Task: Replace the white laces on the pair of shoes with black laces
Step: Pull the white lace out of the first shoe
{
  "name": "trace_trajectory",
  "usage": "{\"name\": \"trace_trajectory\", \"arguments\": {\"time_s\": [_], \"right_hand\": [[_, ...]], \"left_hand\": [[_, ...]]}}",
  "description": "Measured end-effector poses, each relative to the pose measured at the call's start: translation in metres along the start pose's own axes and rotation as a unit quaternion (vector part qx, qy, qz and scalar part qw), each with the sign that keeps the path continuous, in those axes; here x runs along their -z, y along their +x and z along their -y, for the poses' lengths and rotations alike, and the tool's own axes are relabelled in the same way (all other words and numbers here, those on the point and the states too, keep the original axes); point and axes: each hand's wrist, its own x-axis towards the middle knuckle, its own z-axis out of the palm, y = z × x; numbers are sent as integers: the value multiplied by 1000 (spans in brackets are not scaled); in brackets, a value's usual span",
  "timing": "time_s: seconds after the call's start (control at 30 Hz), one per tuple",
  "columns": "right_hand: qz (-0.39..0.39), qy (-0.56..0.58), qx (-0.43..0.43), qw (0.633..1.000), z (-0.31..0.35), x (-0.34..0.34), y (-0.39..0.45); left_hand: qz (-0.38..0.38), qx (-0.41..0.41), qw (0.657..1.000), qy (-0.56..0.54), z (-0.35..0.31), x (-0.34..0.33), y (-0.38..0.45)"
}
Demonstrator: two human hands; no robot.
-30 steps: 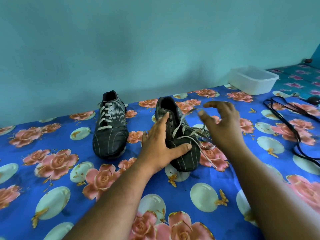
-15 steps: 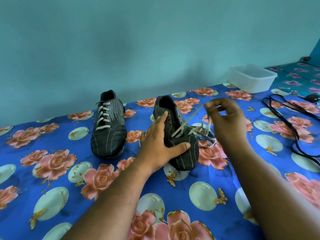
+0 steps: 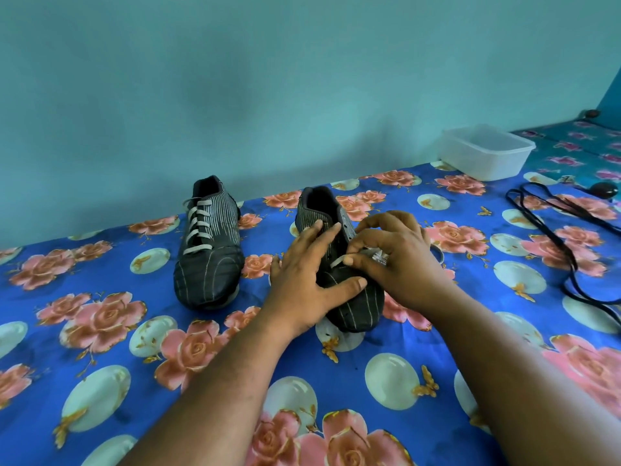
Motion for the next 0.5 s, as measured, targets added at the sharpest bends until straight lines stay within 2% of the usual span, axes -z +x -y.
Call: {"name": "trace_trajectory", "arguments": {"time_s": [0.1,0.17,0.23,0.33,0.5], "right_hand": [[-92,74,-15,993,1,6,5],[-163,140,-84,973,0,15,7],[-196,116,-141,963,-8,22,9],[-112,47,-172,978,-16,25,6],[63,-18,-77,995,-14,23,1]], "left_hand": [[10,-1,1000,10,-1,1,-1],[12,-2,1000,11,-1,1,-2],[12,-1,1000,12,-1,1,-2],[14,4,1000,14,-4,2,-1],[8,-2,1000,18,-2,1,-2]]}}
